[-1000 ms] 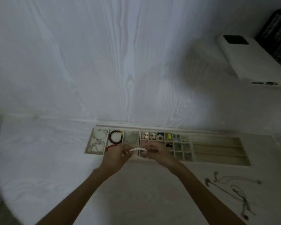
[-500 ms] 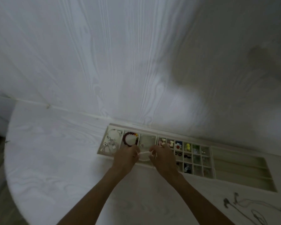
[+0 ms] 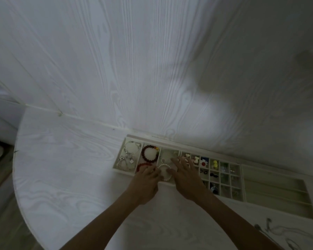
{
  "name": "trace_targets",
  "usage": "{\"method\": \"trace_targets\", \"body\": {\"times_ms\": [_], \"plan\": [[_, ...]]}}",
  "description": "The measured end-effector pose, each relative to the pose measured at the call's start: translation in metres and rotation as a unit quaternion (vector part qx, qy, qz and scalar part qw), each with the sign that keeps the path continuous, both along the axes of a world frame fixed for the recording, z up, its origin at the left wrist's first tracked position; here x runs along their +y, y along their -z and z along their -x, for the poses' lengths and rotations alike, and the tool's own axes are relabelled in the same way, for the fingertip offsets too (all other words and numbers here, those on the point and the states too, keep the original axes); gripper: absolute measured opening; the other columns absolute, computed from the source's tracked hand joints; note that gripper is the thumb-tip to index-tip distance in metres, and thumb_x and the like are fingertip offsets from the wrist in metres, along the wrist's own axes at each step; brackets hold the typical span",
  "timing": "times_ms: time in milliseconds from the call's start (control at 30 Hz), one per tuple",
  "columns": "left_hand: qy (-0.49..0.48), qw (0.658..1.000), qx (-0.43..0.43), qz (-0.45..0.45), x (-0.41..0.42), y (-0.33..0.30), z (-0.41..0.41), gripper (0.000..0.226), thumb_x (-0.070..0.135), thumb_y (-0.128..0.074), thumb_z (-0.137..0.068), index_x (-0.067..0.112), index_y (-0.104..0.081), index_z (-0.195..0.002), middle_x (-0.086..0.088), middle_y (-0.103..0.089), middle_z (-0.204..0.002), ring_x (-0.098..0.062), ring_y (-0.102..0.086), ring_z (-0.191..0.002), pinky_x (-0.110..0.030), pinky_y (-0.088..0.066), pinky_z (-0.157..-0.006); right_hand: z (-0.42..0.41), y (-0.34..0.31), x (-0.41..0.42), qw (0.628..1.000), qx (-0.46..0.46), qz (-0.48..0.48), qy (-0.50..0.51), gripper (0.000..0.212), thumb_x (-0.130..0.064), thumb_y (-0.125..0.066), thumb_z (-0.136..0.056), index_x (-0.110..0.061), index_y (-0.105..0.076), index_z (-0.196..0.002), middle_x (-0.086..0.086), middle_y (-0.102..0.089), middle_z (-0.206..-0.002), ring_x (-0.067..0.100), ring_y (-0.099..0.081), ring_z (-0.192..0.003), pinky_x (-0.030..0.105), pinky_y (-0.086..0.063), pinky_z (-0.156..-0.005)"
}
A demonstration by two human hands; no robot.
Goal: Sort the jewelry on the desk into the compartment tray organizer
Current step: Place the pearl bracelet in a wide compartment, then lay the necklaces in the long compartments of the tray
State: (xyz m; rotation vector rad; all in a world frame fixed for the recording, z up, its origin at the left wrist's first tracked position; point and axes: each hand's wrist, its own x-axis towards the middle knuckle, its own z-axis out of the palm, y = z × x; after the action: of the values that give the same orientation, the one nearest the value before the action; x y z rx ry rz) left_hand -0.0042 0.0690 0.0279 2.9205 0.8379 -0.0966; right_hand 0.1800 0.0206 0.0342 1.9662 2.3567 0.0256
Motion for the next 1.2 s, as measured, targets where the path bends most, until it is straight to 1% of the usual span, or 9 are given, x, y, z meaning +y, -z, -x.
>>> {"method": "trace_targets", "body": {"times_ms": [167, 300, 433, 533, 767, 833, 900, 1033, 1200], "plan": [[0.013, 1.0, 0.004, -0.027, 0.006, -0.002, -0.002, 0.032, 0.038, -0.077, -0.057, 0.032, -0.075, -0.088, 0.014, -0.071, -0.105, -0.013, -0.065, -0.106, -0.029, -0.054, -0.087, -0.007, -0.004, 0.001, 0.999, -0.019, 0.018, 0.031, 0.046, -0.02, -0.086, -0.047, -0.029, -0.076, -0.091, 0.011, -0.066, -0.118, 0.031, -0.063, -0.11, 0.054, -0.047, -0.092], [-0.013, 1.0, 0.011, -0.016, 0.006, -0.005, -0.002, 0.037, 0.036, -0.072, -0.065, 0.03, -0.073, -0.101, 0.011, -0.068, -0.115, -0.015, -0.061, -0.115, -0.034, -0.049, -0.096, -0.009, -0.002, 0.0, 0.999, 0.012, -0.035, 0.024, 0.048, -0.014, -0.084, -0.05, -0.026, -0.075, -0.096, 0.01, -0.067, -0.116, 0.031, -0.063, -0.108, 0.053, -0.047, -0.093], [-0.015, 0.999, 0.02, 0.044, 0.013, -0.002, -0.003, 0.047, 0.024, -0.048, -0.09, 0.019, -0.048, -0.137, 0.0, -0.04, -0.149, -0.022, -0.025, -0.143, -0.041, -0.014, -0.118, 0.002, 0.001, -0.02, 0.996, 0.05, -0.068, -0.007, 0.051, -0.008, -0.082, -0.055, -0.022, -0.073, -0.103, 0.003, -0.068, -0.116, 0.028, -0.062, -0.11, 0.051, -0.049, -0.093], [0.004, 0.997, 0.066, 0.042, 0.019, 0.0, -0.003, 0.046, 0.026, -0.038, -0.095, 0.023, -0.041, -0.141, 0.001, -0.029, -0.154, -0.019, -0.012, -0.146, -0.039, -0.003, -0.118, 0.007, 0.0, -0.031, 0.998, 0.016, -0.053, -0.036, 0.049, -0.018, -0.084, -0.051, -0.026, -0.075, -0.098, -0.002, -0.07, -0.111, 0.024, -0.065, -0.106, 0.051, -0.049, -0.09], [0.035, 0.995, 0.094, 0.022, 0.022, -0.001, -0.002, 0.044, 0.028, -0.037, -0.095, 0.028, -0.043, -0.139, 0.0, -0.032, -0.153, -0.021, -0.015, -0.144, -0.04, -0.007, -0.118, 0.008, -0.011, -0.032, 0.999, 0.001, -0.031, -0.017, 0.046, -0.024, -0.086, -0.05, -0.029, -0.075, -0.094, -0.005, -0.072, -0.103, 0.021, -0.066, -0.103, 0.05, -0.049, -0.091], [0.037, 0.998, 0.043, 0.023, 0.021, -0.009, -0.001, 0.043, 0.025, -0.046, -0.091, 0.025, -0.05, -0.135, -0.001, -0.042, -0.147, -0.022, -0.029, -0.14, -0.039, -0.019, -0.116, 0.008, -0.016, -0.03, 0.999, 0.018, -0.028, -0.005, 0.044, -0.019, -0.078, -0.066, -0.025, -0.071, -0.108, 0.0, -0.067, -0.117, 0.025, -0.058, -0.117, 0.054, -0.041, -0.102], [0.01, 0.999, -0.05, 0.001, 0.02, -0.02, 0.0, 0.039, 0.019, -0.062, -0.08, 0.021, -0.064, -0.119, 0.0, -0.063, -0.124, -0.023, -0.054, -0.119, -0.038, -0.041, -0.102, 0.009, -0.025, -0.028, 0.996, 0.071, -0.046, 0.034, 0.039, -0.007, -0.067, -0.079, -0.019, -0.066, -0.116, 0.005, -0.063, -0.124, 0.028, -0.052, -0.123, 0.054, -0.033, -0.107], [-0.091, 0.988, -0.107, 0.067, 0.017, -0.037, 0.003, 0.028, 0.019, -0.053, -0.089, 0.021, -0.067, -0.113, 0.001, -0.069, -0.109, -0.021, -0.062, -0.1, -0.031, -0.045, -0.083, -0.005, -0.04, -0.051, 0.953, 0.241, -0.114, 0.141, 0.023, -0.003, -0.064, -0.083, -0.01, -0.07, -0.104, 0.007, -0.068, -0.103, 0.028, -0.063, -0.101, 0.041, -0.046, -0.092], [-0.05, 0.99, -0.07, 0.114, 0.002, -0.05, -0.028, 0.031, 0.024, -0.043, -0.094, 0.027, -0.065, -0.115, 0.003, -0.068, -0.112, -0.017, -0.064, -0.099, -0.024, -0.042, -0.071, -0.02, -0.036, -0.115, 0.888, 0.333, -0.003, 0.317, 0.019, -0.016, -0.055, -0.092, -0.023, -0.068, -0.105, -0.005, -0.066, -0.112, 0.013, -0.055, -0.11, 0.016, -0.036, -0.09]]}}
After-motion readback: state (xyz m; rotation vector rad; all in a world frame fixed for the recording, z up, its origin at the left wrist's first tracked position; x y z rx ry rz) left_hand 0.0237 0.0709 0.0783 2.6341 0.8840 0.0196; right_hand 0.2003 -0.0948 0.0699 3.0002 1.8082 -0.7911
